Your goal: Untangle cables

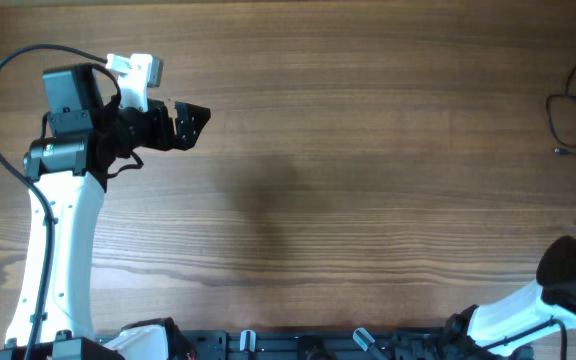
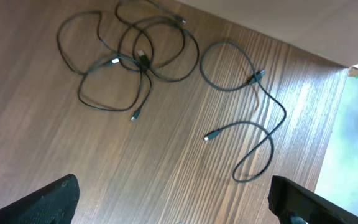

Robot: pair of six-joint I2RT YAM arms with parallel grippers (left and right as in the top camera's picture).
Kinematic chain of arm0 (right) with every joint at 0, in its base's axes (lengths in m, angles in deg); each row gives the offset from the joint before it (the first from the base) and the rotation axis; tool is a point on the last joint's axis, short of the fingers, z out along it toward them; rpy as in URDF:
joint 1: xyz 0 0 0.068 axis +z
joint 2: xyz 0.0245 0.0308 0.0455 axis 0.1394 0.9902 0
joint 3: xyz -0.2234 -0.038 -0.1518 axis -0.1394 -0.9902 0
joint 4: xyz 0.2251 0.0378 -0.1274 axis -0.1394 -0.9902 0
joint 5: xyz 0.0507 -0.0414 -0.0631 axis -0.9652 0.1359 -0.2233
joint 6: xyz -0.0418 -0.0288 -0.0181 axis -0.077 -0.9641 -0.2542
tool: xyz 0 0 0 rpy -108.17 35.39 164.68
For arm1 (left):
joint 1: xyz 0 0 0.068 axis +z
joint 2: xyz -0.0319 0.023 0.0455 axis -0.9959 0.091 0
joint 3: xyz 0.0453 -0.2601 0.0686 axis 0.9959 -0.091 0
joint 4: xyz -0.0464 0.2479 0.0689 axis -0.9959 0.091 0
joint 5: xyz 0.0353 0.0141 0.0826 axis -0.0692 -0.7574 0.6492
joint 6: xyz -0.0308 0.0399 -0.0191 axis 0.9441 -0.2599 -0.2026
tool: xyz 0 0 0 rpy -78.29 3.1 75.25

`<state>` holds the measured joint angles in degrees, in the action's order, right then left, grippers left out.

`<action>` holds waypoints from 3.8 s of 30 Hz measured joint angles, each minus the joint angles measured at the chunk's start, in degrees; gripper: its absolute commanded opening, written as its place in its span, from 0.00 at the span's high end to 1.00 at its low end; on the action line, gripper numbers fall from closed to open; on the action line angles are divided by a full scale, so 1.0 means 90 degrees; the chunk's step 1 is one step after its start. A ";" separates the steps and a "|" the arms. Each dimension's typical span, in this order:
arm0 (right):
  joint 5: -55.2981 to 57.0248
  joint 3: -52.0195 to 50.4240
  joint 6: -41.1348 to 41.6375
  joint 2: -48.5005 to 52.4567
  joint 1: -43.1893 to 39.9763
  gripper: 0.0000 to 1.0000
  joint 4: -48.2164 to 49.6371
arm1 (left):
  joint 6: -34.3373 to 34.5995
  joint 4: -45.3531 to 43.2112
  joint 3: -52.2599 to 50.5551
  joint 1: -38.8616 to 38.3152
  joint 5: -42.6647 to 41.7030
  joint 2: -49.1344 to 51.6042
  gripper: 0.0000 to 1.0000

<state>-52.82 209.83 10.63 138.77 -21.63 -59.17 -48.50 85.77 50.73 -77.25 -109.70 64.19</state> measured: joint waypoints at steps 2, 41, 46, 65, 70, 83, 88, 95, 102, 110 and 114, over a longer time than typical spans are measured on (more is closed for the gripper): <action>-0.0163 -0.0002 -0.0138 -0.0474 -0.0002 0.00 0.0102 | 0.0002 -0.0002 0.0000 0.0000 0.0024 0.0000 0.00; -0.2205 -1.0559 -0.2140 -0.8257 0.4153 0.00 0.6336 | 0.1761 -0.0964 -0.3713 -0.1916 0.3497 -0.4486 0.00; -0.2295 -1.1434 -0.2052 -0.8446 0.4238 0.00 0.6370 | 0.1727 -0.0962 -0.4092 -0.1916 0.3376 -0.4510 0.00; -0.3640 -1.1701 -0.3320 -0.8230 0.4250 0.00 0.7303 | 0.1151 -0.1171 -0.4481 -0.1916 0.2800 -0.3769 0.00; -0.3614 -1.1708 -0.3325 -0.8230 0.4250 0.00 0.7854 | 0.1132 -0.1639 -0.4495 -0.1916 0.2795 -0.3759 0.00; -0.2773 -1.1713 -0.3033 -0.8221 0.4250 0.00 0.8478 | 0.1083 -0.2863 -0.4505 -0.1916 0.2341 -0.3759 0.00; -0.2749 -1.1713 -0.3033 -0.8221 0.4250 0.00 0.8315 | 0.1086 -0.2664 -0.4505 -0.1916 0.2341 -0.3759 0.00; -0.2749 -1.1713 -0.3033 -0.8218 0.4250 0.00 0.8077 | 0.1086 -0.2645 -0.4505 -0.1914 0.2341 -0.3757 0.00; -0.2749 -1.1713 -0.3033 -0.8218 0.4250 0.00 0.7973 | 0.1086 -0.2642 -0.4505 -0.1916 0.2344 -0.3757 0.00; -0.2749 -1.1713 -0.3033 -0.8218 0.4250 0.00 0.7968 | 0.1086 -0.2642 -0.4505 -0.1916 0.2344 -0.3757 0.00; -0.2749 -1.1713 -0.3033 -0.8218 0.4250 0.00 0.7958 | 0.1086 -0.2642 -0.4505 -0.1916 0.2341 -0.3757 0.00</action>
<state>-77.56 104.41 -16.67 64.80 16.62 12.45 -38.73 61.99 10.19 -94.50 -88.63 30.38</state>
